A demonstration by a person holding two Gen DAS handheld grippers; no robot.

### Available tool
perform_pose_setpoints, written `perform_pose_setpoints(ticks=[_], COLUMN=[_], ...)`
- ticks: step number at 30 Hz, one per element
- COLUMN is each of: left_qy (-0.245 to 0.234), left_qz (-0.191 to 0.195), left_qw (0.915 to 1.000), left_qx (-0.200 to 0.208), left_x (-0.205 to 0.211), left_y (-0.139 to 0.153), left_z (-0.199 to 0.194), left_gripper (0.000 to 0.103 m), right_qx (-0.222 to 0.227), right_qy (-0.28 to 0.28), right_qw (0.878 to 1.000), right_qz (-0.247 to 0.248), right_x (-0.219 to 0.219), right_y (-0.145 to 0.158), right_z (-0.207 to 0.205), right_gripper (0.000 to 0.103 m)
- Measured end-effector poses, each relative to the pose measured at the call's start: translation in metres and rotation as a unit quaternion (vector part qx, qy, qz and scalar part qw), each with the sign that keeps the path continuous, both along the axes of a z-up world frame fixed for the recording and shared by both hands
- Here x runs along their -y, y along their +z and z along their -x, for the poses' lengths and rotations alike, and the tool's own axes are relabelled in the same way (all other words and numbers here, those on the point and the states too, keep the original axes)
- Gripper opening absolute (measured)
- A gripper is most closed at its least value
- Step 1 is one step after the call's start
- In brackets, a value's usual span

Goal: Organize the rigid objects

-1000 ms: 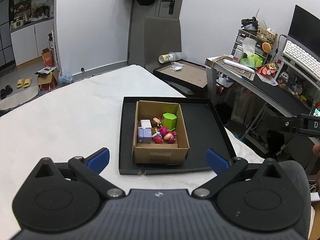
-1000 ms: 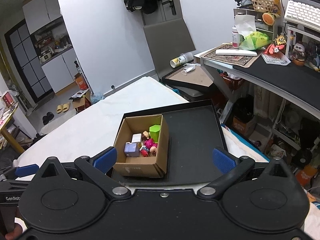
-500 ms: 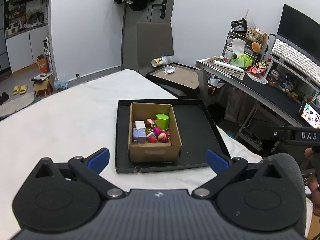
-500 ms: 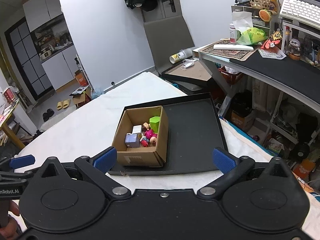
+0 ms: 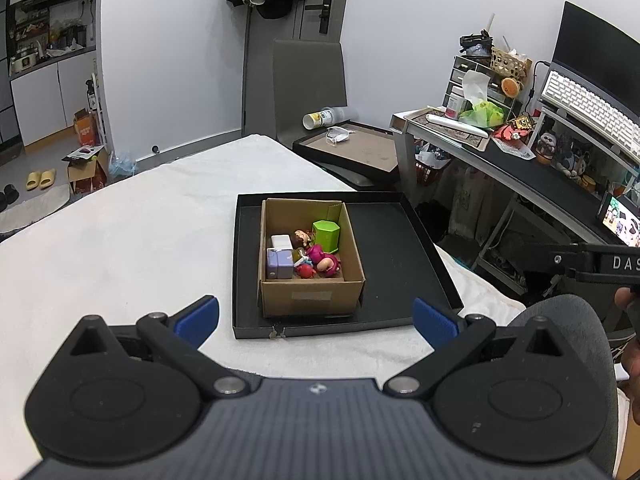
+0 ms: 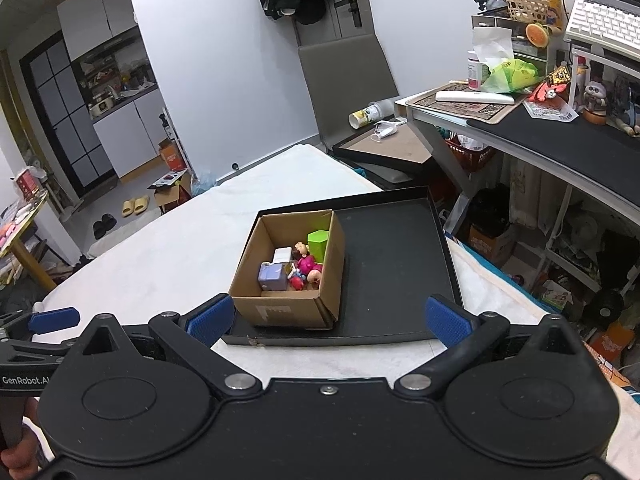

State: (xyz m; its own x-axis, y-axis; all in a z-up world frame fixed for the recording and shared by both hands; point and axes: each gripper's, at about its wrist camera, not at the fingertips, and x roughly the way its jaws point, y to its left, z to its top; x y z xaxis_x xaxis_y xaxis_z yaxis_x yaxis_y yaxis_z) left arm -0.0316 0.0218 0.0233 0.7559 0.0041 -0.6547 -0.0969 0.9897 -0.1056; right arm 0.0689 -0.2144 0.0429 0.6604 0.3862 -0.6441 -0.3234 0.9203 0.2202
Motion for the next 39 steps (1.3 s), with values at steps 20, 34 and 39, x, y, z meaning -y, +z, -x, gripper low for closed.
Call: perform_pose_setpoints(ticks=[20,34,39], left_qy=[0.009,0.008,0.005], left_qz=[-0.003,-0.005,-0.007], left_qw=[1.0000,1.0000,1.0000], left_qx=[-0.001,0.002,0.004], left_x=[-0.0027,-0.0021,0.0005], left_y=[0.0004,0.0031,0.0068], left_z=[0.0045,0.0070,0.0082], left_gripper=[0.102,0.102,0.102], right_qx=[0.005,0.007,0.004], right_qy=[0.005,0.006,0.009], right_qw=[1.000,1.000,1.000], right_qz=[0.005,0.004,-0.003], right_x=[-0.0024,-0.0007,0.0007], right_y=[0.0000,0.0018,0.0022], right_z=[0.0057,0.0078,0.0082], right_gripper=[0.103,0.103,0.103])
